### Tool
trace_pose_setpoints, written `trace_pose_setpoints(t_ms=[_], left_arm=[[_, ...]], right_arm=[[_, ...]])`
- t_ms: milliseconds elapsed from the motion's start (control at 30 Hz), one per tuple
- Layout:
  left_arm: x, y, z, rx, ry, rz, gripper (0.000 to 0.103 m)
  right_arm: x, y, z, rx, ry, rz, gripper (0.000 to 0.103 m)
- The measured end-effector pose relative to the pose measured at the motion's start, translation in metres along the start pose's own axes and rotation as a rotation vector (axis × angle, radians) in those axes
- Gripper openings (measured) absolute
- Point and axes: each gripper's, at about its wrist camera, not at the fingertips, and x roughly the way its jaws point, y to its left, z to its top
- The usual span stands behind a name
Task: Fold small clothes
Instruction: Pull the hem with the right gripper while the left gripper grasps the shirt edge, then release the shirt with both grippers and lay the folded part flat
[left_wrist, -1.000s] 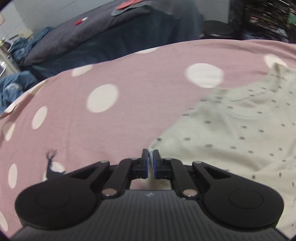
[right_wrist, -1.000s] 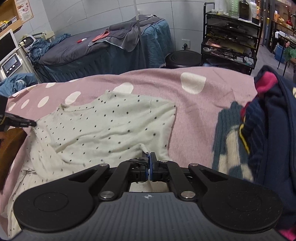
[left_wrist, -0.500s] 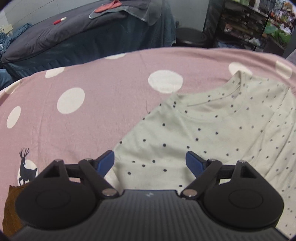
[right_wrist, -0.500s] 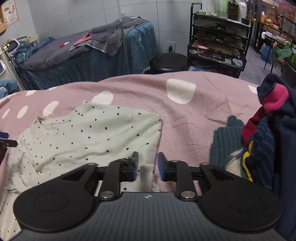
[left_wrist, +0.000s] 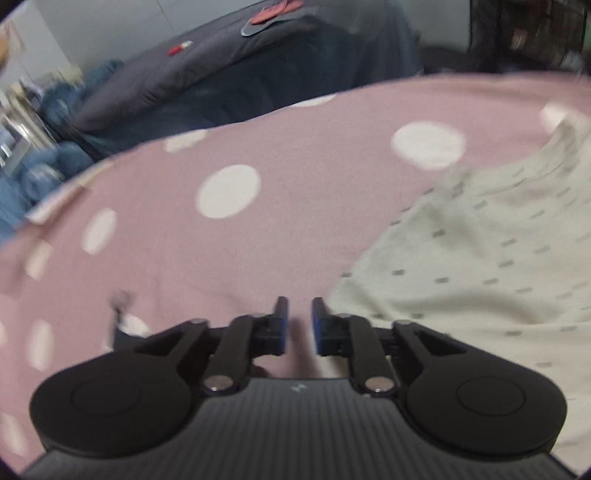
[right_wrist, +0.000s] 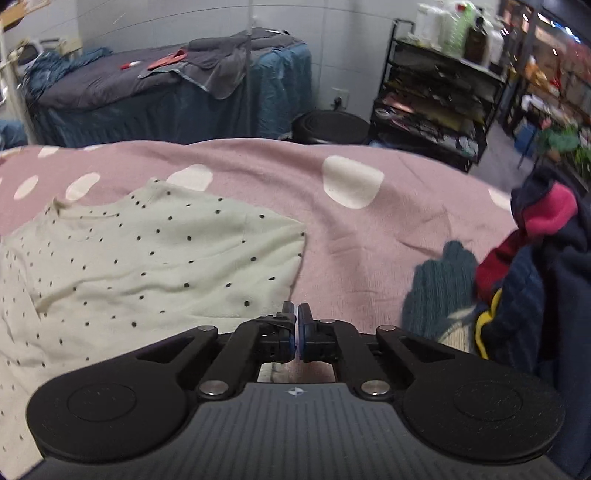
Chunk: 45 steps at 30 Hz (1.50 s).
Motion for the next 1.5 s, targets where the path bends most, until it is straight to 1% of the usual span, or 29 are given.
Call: trace_pose_setpoints(t_ms=[33, 67, 100, 133, 167, 267, 333, 367, 500, 600, 700, 767, 800, 833, 867, 900, 933, 1000, 1067, 1100, 1167, 1233, 1300, 1333, 1367, 1400, 1433, 1467, 1500], left_arm=[[-0.013, 0.003, -0.008, -0.015, -0.015, -0.068, 0.066], [-0.029, 0.003, -0.019, 0.000, -0.039, -0.104, 0.081], [-0.044, -0.002, -0.032, 0.047, -0.067, -0.122, 0.094], [-0.061, -0.010, -0.048, 0.117, -0.097, -0.136, 0.094], [-0.072, -0.016, -0.060, 0.160, -0.107, -0.141, 0.094], [-0.092, -0.036, -0.098, 0.224, -0.106, -0.169, 0.091], [-0.096, -0.050, -0.115, 0.244, -0.078, -0.200, 0.074], [-0.095, -0.057, -0.121, 0.262, -0.070, -0.190, 0.071], [-0.082, -0.076, -0.131, 0.331, -0.055, -0.105, 0.067], [-0.082, -0.082, -0.134, 0.336, -0.051, -0.146, 0.066], [-0.077, -0.087, -0.136, 0.381, -0.057, -0.091, 0.068], [-0.071, -0.083, -0.134, 0.346, -0.052, -0.105, 0.067], [-0.070, -0.080, -0.132, 0.325, -0.050, -0.116, 0.060], [-0.069, -0.078, -0.131, 0.309, -0.044, -0.130, 0.044], [-0.069, -0.077, -0.131, 0.299, -0.040, -0.141, 0.034], [-0.069, -0.078, -0.130, 0.301, -0.040, -0.134, 0.018], [-0.070, -0.082, -0.131, 0.329, -0.044, -0.104, 0.011], [-0.071, -0.080, -0.132, 0.349, -0.034, -0.075, 0.007], [-0.070, -0.068, -0.134, 0.318, -0.016, -0.069, 0.007], [-0.069, -0.060, -0.137, 0.302, -0.007, -0.066, 0.007], [-0.070, -0.046, -0.142, 0.243, -0.002, -0.100, 0.007], [-0.073, -0.043, -0.145, 0.236, 0.007, -0.106, 0.007], [-0.075, -0.047, -0.146, 0.256, 0.012, -0.097, 0.008], [-0.077, -0.050, -0.146, 0.268, 0.022, -0.091, 0.015], [-0.080, -0.052, -0.146, 0.280, 0.031, -0.083, 0.022], [-0.083, -0.053, -0.146, 0.293, 0.044, -0.074, 0.050], [-0.087, -0.054, -0.147, 0.311, 0.058, -0.057, 0.077], [-0.093, -0.054, -0.149, 0.321, 0.047, -0.035, 0.083], [-0.100, -0.053, -0.151, 0.318, 0.030, -0.020, 0.083]], right_arm=[[-0.003, -0.003, -0.001, 0.035, -0.006, 0.049, 0.025], [-0.010, -0.005, -0.004, 0.058, -0.028, 0.095, 0.043], [-0.019, -0.003, -0.007, 0.053, -0.050, 0.118, 0.052], [-0.029, 0.002, -0.011, 0.034, -0.064, 0.124, 0.068], [-0.037, 0.006, -0.016, 0.015, -0.072, 0.133, 0.077], [-0.050, 0.015, -0.031, -0.029, -0.041, 0.180, 0.078], [-0.053, 0.015, -0.037, -0.033, -0.029, 0.179, 0.078], [-0.053, 0.013, -0.038, -0.024, -0.028, 0.175, 0.078], [-0.051, 0.002, -0.030, 0.062, -0.046, 0.167, 0.078], [-0.044, -0.002, -0.019, 0.103, -0.045, 0.158, 0.078], [-0.026, -0.007, -0.010, 0.163, -0.012, 0.136, 0.077], [-0.010, -0.008, -0.008, 0.182, 0.028, 0.117, 0.072], [-0.003, -0.008, -0.008, 0.185, 0.049, 0.107, 0.069], [0.003, -0.006, -0.009, 0.182, 0.064, 0.104, 0.066], [0.007, -0.005, -0.010, 0.180, 0.072, 0.108, 0.051], [0.007, -0.005, -0.011, 0.186, 0.056, 0.115, 0.028], [0.005, -0.005, -0.011, 0.180, 0.033, 0.106, 0.008], [-0.002, -0.006, -0.007, 0.165, -0.008, 0.083, 0.007], [-0.007, -0.012, -0.002, 0.180, -0.033, 0.061, 0.007], [-0.007, -0.014, -0.001, 0.175, -0.031, 0.049, 0.006], [0.000, -0.015, -0.002, 0.162, -0.009, 0.032, 0.006], [0.013, -0.014, -0.004, 0.154, 0.020, 0.025, 0.007], [0.020, -0.011, -0.007, 0.149, 0.037, 0.057, 0.012], [0.019, -0.010, -0.006, 0.145, 0.036, 0.058, 0.024], [0.013, -0.009, -0.006, 0.146, 0.016, 0.042, 0.041], [0.002, -0.007, -0.006, 0.143, -0.017, 0.027, 0.053], [-0.011, -0.005, -0.005, 0.130, -0.055, 0.024, 0.076], [-0.024, -0.001, -0.006, 0.103, -0.096, 0.013, 0.093], [-0.038, 0.006, -0.008, 0.057, -0.145, 0.004, 0.096]])
